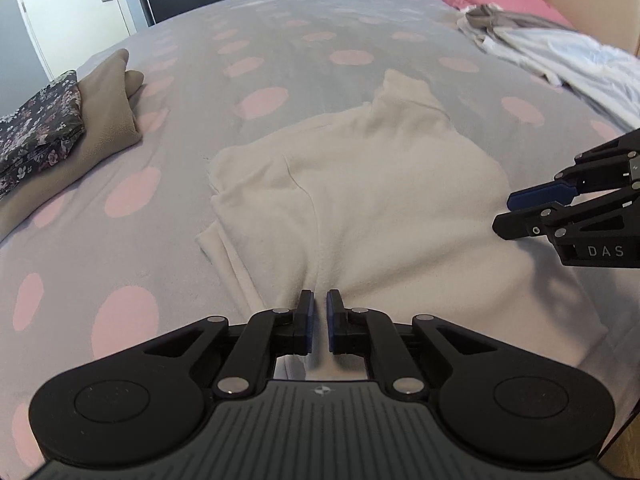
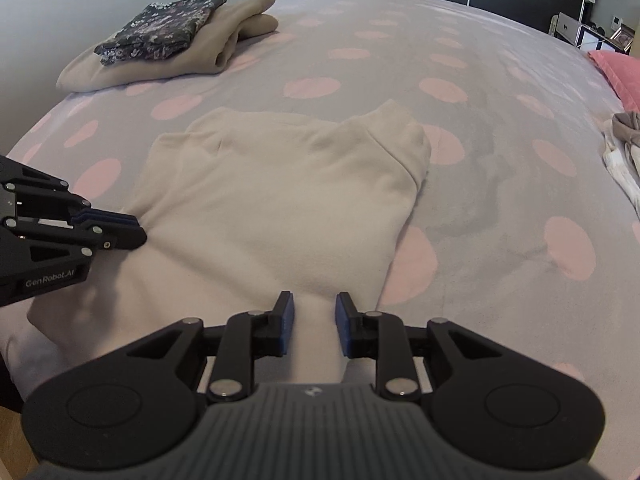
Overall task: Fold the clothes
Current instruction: 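Open the left tool and move both tools over the flattened top, then lower both open tools onto the folded edges of the cream top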
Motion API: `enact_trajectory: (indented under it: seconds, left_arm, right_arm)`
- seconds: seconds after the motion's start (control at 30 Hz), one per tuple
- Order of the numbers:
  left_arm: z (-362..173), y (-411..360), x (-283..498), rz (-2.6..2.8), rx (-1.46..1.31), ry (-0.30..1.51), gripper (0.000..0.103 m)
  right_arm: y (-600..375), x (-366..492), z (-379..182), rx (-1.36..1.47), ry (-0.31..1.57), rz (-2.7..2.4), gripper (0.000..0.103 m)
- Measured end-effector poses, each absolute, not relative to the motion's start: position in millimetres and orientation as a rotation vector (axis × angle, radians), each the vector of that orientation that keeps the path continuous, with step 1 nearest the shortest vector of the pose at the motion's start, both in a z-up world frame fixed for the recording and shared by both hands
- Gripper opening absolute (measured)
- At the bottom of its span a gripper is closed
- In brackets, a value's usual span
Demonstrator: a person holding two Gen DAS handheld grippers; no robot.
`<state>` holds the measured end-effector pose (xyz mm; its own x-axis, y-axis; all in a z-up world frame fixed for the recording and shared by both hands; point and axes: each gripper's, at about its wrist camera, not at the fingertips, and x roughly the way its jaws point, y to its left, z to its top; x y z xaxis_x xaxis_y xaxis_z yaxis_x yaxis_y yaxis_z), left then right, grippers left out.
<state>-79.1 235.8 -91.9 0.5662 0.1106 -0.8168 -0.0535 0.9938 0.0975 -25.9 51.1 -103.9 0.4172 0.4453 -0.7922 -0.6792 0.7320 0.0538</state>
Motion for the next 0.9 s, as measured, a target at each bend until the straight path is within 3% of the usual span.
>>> enact_trajectory:
  seconds: [0.13,0.37,0.73,0.8,0.9]
  left_arm:
    - [-76.1,233.5,-96.3,0.112,0.061,0.933,0.018]
    - [-71.8,227.6,-112.2,0.123,0.023,1.005,0.012]
    - [-83.0,233.1,-111.6,0.155,-0.008,1.037,0.014]
    - [-76.1,235.9,-112.4,0.167,-0.019,0.996,0.024]
    - [-67.8,244.7,-111.9,0.202,-0.055,0.923,0.053]
  right_arm:
    - [42.2,-49.3,-87.6,-0.286,0.841,0.725,0.028]
    - [36.8,-92.2,-91.1,-0.325,0.877,0.731,0.024]
    - [37.5,-94.4,-110.9,-0.371,0.946,0.748,0.024]
    - [34.8,-91.5,-103.3,-0.341,0.925,0.751,0.024]
    - [29.3,-82.2,-90.6,-0.282,0.885,0.729,0.029]
